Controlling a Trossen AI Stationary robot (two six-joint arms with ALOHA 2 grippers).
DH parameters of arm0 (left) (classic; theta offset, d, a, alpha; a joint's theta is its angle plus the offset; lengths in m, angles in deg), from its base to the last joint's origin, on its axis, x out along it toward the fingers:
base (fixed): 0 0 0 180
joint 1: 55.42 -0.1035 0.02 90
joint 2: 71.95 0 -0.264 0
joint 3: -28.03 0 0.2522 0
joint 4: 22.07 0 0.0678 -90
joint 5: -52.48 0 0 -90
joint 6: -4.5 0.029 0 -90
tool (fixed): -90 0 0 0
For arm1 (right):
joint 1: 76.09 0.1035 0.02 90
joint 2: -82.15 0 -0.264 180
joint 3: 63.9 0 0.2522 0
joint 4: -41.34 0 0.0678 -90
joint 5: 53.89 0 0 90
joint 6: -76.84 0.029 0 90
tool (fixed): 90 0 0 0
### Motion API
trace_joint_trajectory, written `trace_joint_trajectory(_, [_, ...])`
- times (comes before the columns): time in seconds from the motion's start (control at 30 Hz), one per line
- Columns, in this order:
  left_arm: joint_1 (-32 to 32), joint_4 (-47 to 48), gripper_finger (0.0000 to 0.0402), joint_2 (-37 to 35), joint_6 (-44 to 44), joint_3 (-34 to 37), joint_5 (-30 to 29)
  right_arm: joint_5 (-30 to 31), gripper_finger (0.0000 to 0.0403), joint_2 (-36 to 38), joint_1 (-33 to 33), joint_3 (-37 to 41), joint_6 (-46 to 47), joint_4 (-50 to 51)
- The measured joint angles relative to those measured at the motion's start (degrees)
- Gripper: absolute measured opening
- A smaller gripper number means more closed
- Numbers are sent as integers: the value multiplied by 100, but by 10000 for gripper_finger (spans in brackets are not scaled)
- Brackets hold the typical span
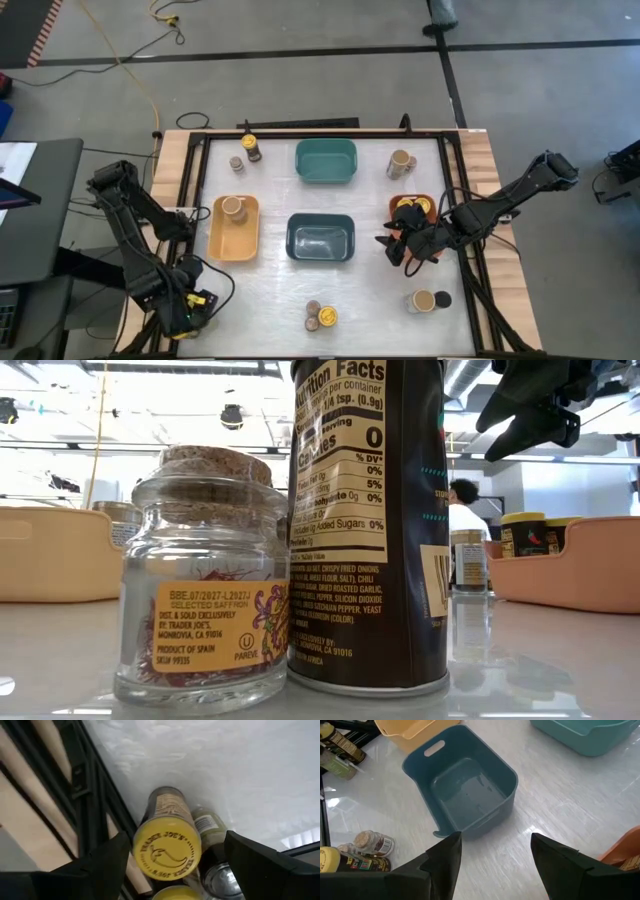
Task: Sort spices by type
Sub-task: Put the yellow seasoning bottle into the orange bin
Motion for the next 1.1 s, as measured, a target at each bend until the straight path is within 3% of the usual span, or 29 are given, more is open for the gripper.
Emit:
trace_joint_trajectory(0.17, [6, -282, 309, 0, -6, 197, 24, 0, 265, 0, 0, 0, 49, -6])
trace_joint_trajectory(0.33, [74, -420, 309, 2, -103, 392, 446, 0, 265, 0, 0, 0, 57, -7])
trace_joint_trajectory(0.63, [100, -654, 307, 4, -103, 453, 477, 0, 265, 0, 0, 0, 54, -11])
trace_joint_trajectory(1.0, [100, -612, 228, 4, -98, 453, 617, 0, 265, 0, 0, 0, 52, -11])
trace_joint_trajectory(1.1, [100, -516, 224, 2, -96, 449, 649, 0, 265, 0, 0, 0, 50, -13])
